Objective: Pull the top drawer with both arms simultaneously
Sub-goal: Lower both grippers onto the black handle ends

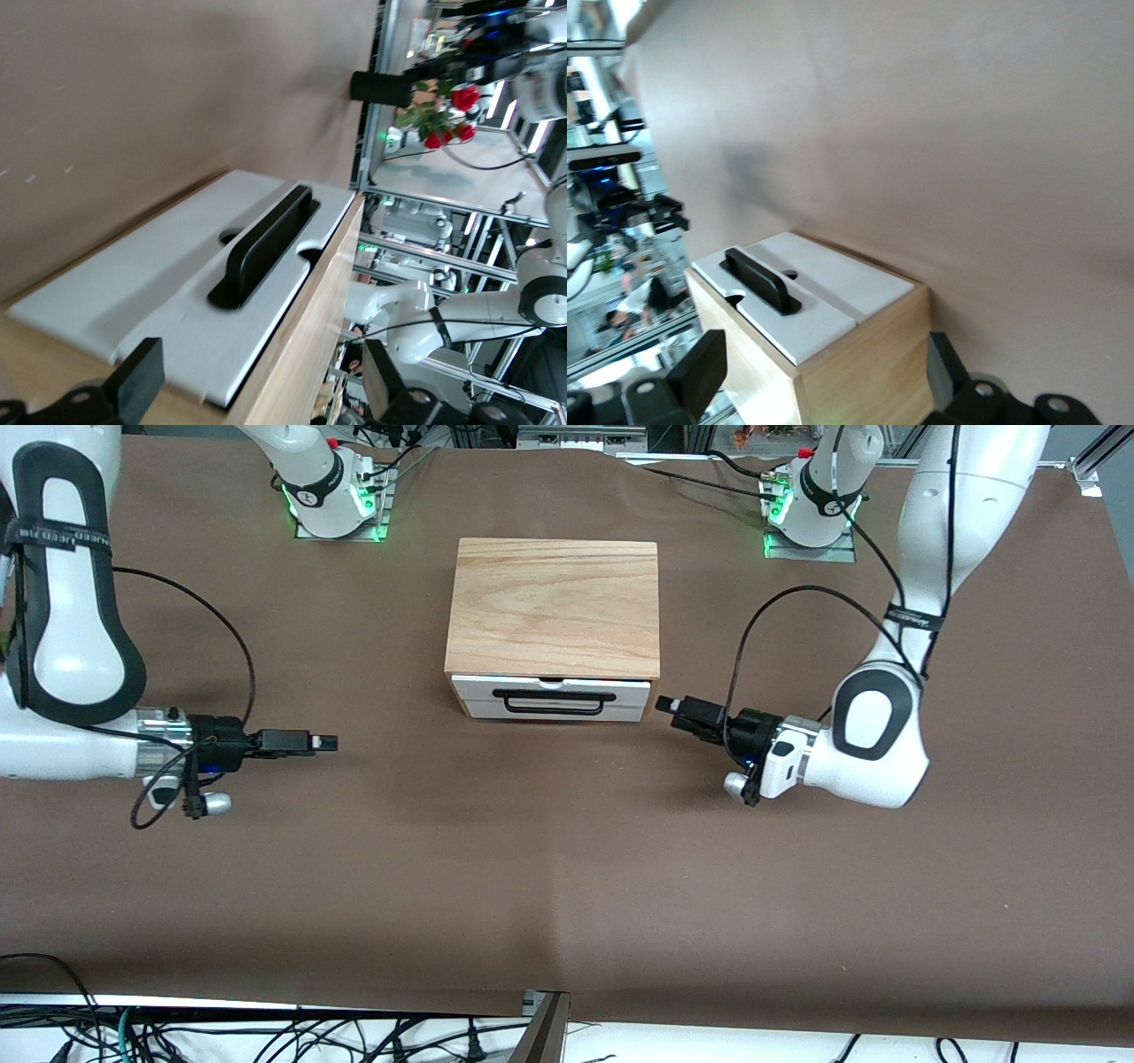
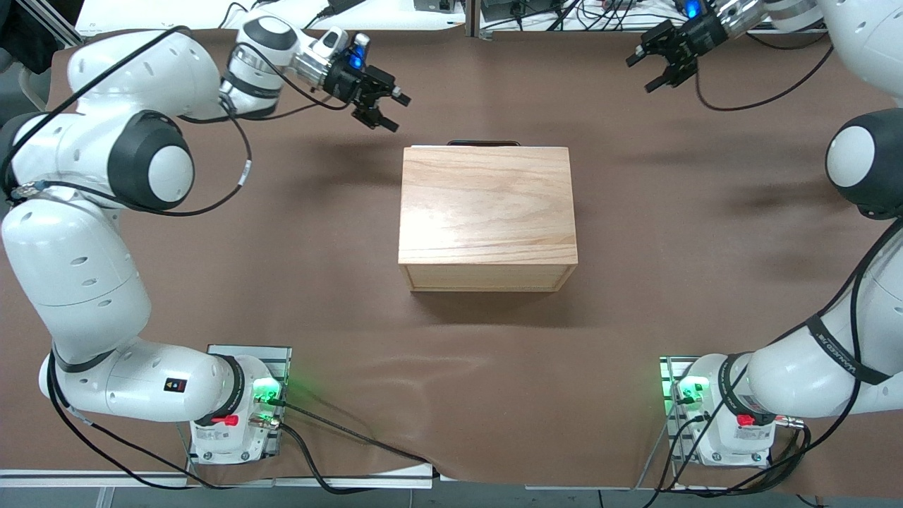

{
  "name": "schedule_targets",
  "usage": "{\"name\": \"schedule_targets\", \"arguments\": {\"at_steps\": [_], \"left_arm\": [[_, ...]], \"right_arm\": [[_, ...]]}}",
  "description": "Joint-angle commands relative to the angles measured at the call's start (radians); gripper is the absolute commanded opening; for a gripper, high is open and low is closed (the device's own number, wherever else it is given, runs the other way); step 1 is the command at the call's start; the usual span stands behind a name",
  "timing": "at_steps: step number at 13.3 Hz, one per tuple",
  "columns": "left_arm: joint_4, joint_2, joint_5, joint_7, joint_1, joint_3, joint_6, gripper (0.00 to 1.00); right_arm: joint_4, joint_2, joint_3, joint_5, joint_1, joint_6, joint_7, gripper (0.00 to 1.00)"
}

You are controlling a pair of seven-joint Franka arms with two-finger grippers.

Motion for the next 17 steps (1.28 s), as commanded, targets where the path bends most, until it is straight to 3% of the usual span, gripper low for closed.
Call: {"name": "schedule_targets", "arguments": {"at_steps": [1, 2, 6, 9, 11, 13, 17], "left_arm": [[-0.046, 0.036, -0.185, 0.189, -0.023, 0.001, 0.016, 0.91], [-0.06, 0.06, -0.25, 0.27, -0.038, -0.001, 0.016, 0.83], [-0.088, 0.116, -0.39, 0.369, -0.1, -0.001, 0.021, 0.74], [-0.091, 0.162, -0.471, 0.457, -0.134, 0.001, 0.036, 0.71], [-0.099, 0.159, -0.471, 0.463, -0.144, 0.001, 0.039, 0.5], [-0.1, 0.159, -0.47, 0.463, -0.14, 0.001, 0.038, 0.39], [-0.114, 0.158, -0.461, 0.457, -0.129, 0.001, 0.022, 0.09]], "right_arm": [[-0.103, -0.011, 0.006, 0.155, 0.007, 0.001, -0.153, 1.0], [-0.143, -0.005, 0.006, 0.222, 0.023, 0.001, -0.222, 1.0], [-0.17, 0.07, 0.006, 0.42, 0.101, -0.002, -0.418, 1.0], [-0.168, 0.113, 0.006, 0.514, 0.179, -0.001, -0.465, 1.0], [-0.168, 0.13, 0.004, 0.524, 0.225, 0.007, -0.466, 1.0], [-0.168, 0.152, 0.006, 0.525, 0.245, 0.009, -0.516, 1.0], [-0.171, 0.182, 0.021, 0.567, 0.285, -0.001, -0.549, 1.0]]}}
